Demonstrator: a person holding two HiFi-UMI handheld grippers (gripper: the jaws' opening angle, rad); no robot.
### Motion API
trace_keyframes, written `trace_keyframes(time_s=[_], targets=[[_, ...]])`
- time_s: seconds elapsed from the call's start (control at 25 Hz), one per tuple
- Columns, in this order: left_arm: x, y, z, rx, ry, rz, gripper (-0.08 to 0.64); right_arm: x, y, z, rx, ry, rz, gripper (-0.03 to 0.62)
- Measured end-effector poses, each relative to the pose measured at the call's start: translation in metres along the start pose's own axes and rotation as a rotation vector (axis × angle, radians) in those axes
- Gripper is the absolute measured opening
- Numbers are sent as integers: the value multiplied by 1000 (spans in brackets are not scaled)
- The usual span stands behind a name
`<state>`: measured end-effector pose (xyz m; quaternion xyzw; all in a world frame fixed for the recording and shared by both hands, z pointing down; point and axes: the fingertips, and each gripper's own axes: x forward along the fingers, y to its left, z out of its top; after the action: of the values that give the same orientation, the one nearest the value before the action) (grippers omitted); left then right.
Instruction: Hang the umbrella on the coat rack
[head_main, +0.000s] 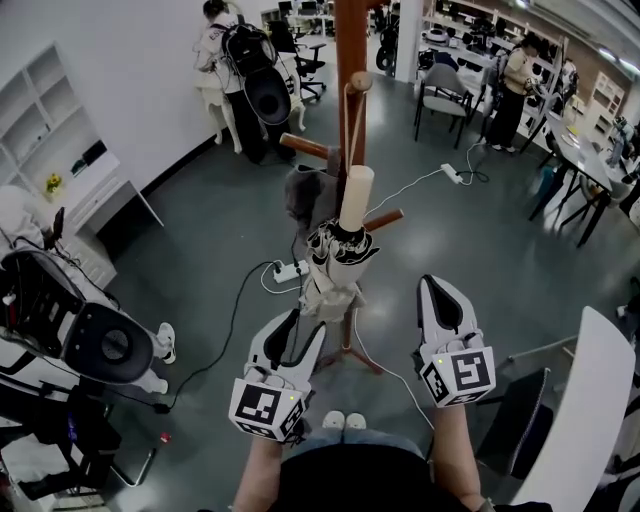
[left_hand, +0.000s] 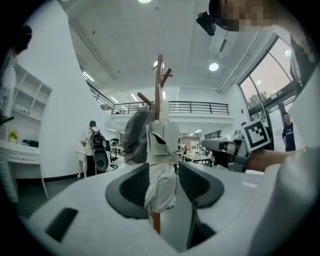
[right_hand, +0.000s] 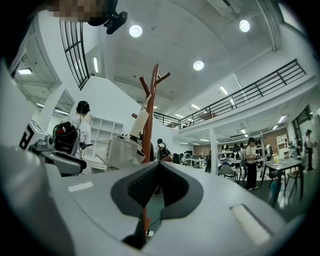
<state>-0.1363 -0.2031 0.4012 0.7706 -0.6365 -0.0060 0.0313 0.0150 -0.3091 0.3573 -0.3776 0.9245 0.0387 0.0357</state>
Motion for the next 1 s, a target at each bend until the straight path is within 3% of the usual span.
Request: trace_keyframes(time_s=[0.24, 0.4, 1.0], targets=[[-21, 29, 19, 37, -50, 112, 55, -18, 2, -8, 6, 6, -8, 7], [-25, 42, 27, 42, -67, 157, 5, -25, 1, -11, 5, 10, -6, 6], [-26, 35, 29, 68, -54, 165, 0, -46, -2, -17, 18, 18, -7, 6]])
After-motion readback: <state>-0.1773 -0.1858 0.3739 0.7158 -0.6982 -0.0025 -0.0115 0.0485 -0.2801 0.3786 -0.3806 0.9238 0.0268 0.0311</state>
